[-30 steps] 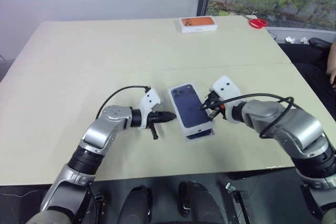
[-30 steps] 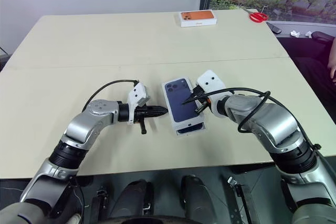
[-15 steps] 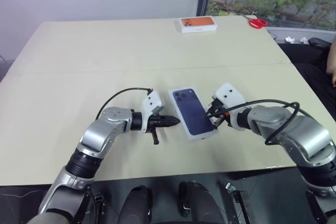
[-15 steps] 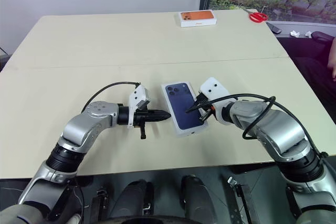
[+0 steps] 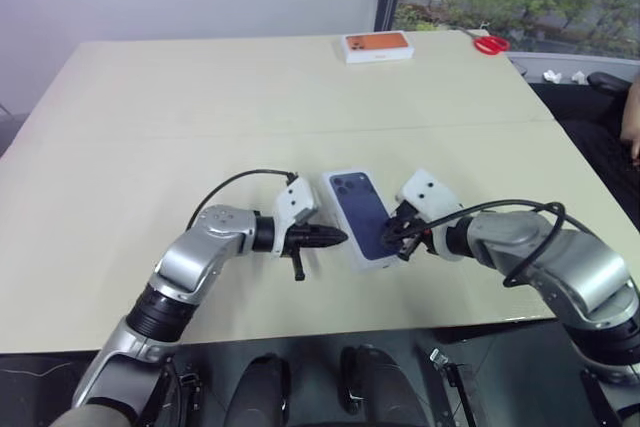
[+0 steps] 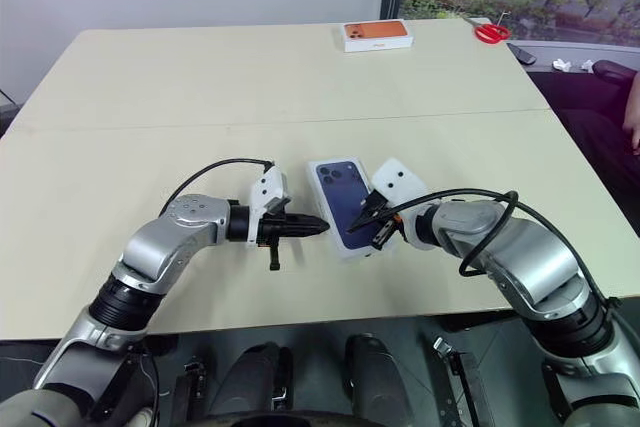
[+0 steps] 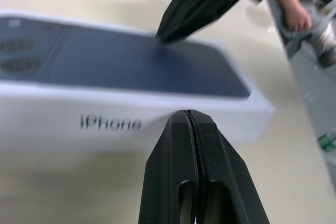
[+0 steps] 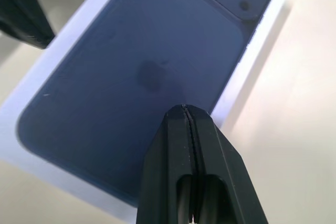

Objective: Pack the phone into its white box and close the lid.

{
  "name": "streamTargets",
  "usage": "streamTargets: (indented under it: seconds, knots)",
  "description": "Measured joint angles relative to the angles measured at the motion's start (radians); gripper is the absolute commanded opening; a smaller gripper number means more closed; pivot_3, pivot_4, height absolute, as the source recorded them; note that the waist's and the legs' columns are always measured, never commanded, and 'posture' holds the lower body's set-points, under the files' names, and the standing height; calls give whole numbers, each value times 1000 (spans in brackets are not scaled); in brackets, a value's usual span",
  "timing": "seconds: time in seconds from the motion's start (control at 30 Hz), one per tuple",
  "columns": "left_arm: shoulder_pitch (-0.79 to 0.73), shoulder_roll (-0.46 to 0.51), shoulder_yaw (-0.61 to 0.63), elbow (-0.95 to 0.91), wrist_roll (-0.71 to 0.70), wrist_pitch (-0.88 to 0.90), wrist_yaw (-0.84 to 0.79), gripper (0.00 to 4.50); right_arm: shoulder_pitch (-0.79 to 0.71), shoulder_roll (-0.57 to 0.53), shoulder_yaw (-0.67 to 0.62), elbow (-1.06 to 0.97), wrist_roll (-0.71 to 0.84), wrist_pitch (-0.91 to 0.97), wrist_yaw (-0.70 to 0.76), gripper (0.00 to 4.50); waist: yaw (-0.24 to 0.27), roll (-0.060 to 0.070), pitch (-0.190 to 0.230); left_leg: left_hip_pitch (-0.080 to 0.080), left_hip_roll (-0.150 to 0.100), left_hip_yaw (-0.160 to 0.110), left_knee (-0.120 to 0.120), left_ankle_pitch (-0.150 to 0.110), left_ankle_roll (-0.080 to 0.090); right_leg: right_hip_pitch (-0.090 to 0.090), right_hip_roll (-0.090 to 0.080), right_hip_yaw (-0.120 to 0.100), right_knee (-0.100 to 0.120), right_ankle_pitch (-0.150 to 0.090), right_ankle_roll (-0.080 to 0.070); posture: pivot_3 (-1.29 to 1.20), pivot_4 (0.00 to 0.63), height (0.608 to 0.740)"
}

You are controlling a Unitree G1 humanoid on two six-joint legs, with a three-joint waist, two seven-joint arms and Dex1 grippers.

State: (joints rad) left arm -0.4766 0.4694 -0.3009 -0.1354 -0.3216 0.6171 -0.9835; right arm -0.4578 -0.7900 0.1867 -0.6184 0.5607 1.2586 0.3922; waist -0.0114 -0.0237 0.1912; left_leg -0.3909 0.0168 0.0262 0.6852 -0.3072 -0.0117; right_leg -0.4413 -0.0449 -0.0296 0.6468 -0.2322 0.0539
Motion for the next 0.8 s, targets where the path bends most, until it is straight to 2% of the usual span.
streamTargets:
  seconds: [0.37,0.7,0.8]
  knots:
    - [9,-4,8,47,22,-33,5,45,18,22,70,-70,-27,1,9,0,0,0,0,0,0,0,0,0,0,0,0,0,0,0,0,0,150,740]
    - [-11,-9,131,82,-39,-15,27,45,26,38,81,-87,-32,15,15,0,0,0,0,1,0,0,0,0,0,2,0,0,0,0,0,0,150,740]
    - [-29,-21,149,103,-39,-19,46,45,26,64,43,-86,-15,35,28,0,1,-1,0,1,0,0,0,0,0,2,0,0,0,0,0,0,150,740]
